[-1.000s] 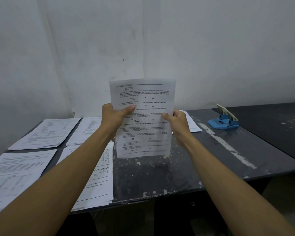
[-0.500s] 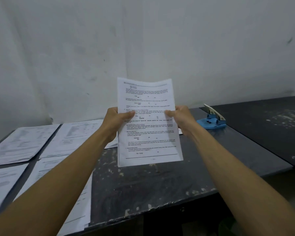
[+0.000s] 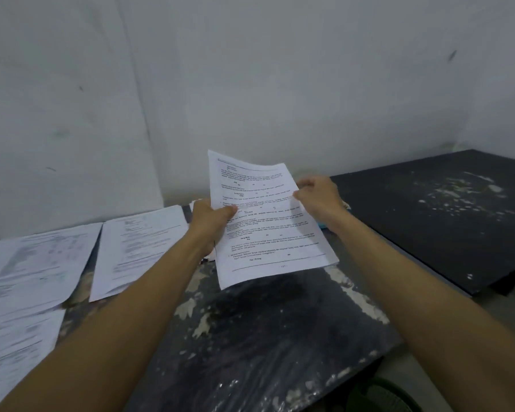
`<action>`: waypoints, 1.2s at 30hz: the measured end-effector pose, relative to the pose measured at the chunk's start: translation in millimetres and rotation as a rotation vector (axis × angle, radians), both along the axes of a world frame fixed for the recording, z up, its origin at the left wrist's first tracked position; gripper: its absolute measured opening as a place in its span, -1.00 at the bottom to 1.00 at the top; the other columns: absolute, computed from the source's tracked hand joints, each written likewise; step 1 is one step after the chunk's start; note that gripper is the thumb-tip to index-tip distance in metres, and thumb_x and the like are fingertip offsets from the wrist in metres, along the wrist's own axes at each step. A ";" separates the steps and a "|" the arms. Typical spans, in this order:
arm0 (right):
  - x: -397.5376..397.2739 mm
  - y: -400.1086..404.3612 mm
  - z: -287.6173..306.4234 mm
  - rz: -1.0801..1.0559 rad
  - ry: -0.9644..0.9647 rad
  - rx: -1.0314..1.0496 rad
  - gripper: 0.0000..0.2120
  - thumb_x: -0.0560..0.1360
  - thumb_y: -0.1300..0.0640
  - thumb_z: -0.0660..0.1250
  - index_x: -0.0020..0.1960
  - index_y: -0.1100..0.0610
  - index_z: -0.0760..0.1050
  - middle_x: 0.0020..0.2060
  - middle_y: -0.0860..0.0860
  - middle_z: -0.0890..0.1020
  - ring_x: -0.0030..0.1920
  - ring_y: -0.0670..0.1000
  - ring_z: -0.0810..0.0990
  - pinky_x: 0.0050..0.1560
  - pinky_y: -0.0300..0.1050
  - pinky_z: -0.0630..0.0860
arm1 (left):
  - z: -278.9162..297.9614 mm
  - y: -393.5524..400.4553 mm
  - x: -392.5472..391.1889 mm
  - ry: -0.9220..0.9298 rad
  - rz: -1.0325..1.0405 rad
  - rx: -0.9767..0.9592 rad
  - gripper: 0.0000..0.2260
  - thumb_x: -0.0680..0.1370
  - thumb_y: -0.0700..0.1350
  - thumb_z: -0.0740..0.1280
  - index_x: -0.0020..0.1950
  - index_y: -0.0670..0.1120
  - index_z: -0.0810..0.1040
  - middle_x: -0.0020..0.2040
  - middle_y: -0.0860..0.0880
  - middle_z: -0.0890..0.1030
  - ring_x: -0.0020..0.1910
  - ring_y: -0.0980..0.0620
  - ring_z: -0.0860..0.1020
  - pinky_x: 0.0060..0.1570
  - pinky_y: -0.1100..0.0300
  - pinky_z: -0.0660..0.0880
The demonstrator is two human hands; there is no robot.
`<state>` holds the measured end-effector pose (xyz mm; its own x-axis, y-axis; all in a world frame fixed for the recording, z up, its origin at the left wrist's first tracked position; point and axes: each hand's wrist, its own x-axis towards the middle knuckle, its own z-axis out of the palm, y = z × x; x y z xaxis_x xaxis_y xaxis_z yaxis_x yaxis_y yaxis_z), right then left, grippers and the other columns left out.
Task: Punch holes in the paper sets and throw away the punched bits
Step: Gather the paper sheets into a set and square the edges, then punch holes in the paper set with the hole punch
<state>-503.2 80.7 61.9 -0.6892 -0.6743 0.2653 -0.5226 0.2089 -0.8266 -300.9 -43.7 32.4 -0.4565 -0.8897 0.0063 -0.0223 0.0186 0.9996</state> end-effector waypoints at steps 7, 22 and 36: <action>-90.5 -27.4 -9.1 -0.181 0.217 -0.075 -0.80 0.56 0.25 0.29 0.14 0.15 0.60 -0.02 -0.01 0.66 -0.03 -0.04 0.60 -0.14 -0.41 0.41 | -33.1 -16.1 -81.9 -0.043 0.016 0.034 -0.87 0.53 -0.25 0.44 0.00 -0.05 0.61 -0.20 0.07 0.65 -0.23 0.05 0.66 -0.50 0.29 0.52; -163.9 -44.9 -48.5 0.112 -0.004 0.159 -0.75 0.61 -0.20 0.18 0.06 -0.09 0.54 -0.24 -0.04 0.63 -0.24 -0.07 0.58 -0.20 -0.13 0.51 | -75.6 -41.2 -179.3 -0.171 0.075 0.097 -0.74 0.52 -0.32 0.37 0.20 -0.20 0.61 0.08 -0.12 0.66 -0.04 -0.12 0.64 -0.06 0.01 0.64; -154.6 -20.2 -42.9 0.150 -0.027 0.209 -0.74 0.57 -0.14 0.22 -0.22 -0.10 0.53 -0.36 -0.17 0.52 -0.31 -0.10 0.43 -0.30 -0.15 0.35 | -68.2 -9.3 -191.2 -0.232 0.047 0.055 -0.73 0.52 -0.31 0.35 0.21 -0.21 0.58 0.15 -0.15 0.65 -0.03 -0.15 0.64 -0.04 -0.02 0.65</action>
<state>-657.9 60.5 19.0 -0.5821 -0.8079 0.0922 -0.5389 0.2984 -0.7877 -492.2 -53.0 -35.8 -0.3977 -0.9063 -0.1432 -0.2511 -0.0427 0.9670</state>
